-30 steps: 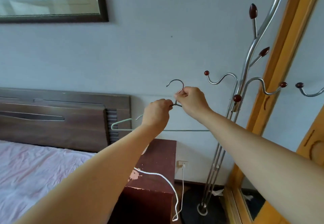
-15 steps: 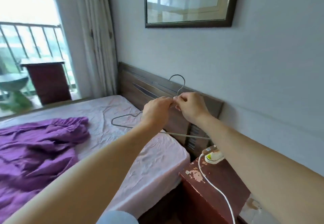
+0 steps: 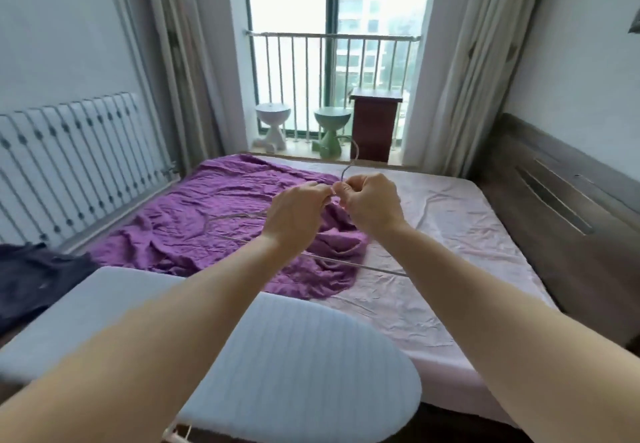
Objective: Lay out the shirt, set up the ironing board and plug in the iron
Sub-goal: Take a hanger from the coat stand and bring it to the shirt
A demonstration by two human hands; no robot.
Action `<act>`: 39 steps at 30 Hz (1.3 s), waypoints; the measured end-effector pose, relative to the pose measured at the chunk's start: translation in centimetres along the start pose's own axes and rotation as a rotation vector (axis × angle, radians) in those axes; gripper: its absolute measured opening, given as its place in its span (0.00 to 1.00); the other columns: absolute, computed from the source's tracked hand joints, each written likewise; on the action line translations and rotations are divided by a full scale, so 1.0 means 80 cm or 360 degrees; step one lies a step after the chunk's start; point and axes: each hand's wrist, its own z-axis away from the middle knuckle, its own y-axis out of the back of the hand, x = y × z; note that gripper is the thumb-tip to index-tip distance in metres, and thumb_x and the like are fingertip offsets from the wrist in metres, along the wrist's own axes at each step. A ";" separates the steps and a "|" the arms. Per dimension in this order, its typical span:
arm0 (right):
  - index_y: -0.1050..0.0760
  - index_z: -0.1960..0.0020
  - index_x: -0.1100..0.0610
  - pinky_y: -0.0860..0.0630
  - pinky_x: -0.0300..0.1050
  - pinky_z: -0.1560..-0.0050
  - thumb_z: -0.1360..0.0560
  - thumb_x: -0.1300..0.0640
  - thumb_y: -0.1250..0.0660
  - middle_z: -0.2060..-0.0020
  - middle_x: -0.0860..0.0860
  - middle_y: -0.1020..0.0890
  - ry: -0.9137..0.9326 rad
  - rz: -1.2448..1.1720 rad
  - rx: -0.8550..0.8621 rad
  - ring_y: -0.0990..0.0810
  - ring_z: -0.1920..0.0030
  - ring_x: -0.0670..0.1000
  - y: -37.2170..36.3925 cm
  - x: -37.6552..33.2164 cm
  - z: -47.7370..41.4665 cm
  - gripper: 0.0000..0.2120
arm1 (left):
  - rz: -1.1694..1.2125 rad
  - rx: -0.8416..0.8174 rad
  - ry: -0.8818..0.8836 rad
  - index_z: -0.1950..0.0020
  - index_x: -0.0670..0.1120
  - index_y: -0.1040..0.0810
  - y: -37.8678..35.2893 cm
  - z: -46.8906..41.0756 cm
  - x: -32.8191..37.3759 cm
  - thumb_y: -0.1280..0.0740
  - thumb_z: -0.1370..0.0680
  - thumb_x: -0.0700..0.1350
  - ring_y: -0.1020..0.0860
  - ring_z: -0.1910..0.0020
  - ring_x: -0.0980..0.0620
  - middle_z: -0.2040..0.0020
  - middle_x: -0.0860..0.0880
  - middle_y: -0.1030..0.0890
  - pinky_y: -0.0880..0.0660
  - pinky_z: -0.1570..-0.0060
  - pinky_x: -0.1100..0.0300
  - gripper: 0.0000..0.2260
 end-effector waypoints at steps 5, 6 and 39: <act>0.20 0.62 0.64 0.32 0.45 0.65 0.24 0.53 0.34 0.69 0.57 0.20 0.0207 -0.0143 -0.0336 0.26 0.66 0.54 -0.115 -0.100 0.006 0.16 | -0.0218 0.0145 0.0280 0.47 0.44 0.20 0.085 0.071 -0.109 0.41 0.20 0.44 0.19 0.55 0.42 0.53 0.44 0.16 0.22 0.58 0.49 0.11; 0.19 0.62 0.64 0.31 0.47 0.63 0.24 0.53 0.34 0.67 0.59 0.18 0.0210 -0.0147 -0.0348 0.25 0.65 0.55 -0.126 -0.107 0.006 0.15 | -0.0218 0.0147 0.0298 0.47 0.44 0.20 0.092 0.077 -0.115 0.41 0.20 0.44 0.19 0.55 0.41 0.52 0.43 0.17 0.23 0.58 0.49 0.11; 0.20 0.62 0.62 0.31 0.40 0.72 0.25 0.55 0.34 0.74 0.51 0.26 0.0744 -0.0401 -0.1389 0.28 0.72 0.48 -0.808 -0.637 0.053 0.12 | -0.0758 0.0249 0.1362 0.48 0.50 0.20 0.469 0.350 -0.761 0.46 0.19 0.48 0.23 0.58 0.47 0.56 0.47 0.21 0.32 0.61 0.56 0.14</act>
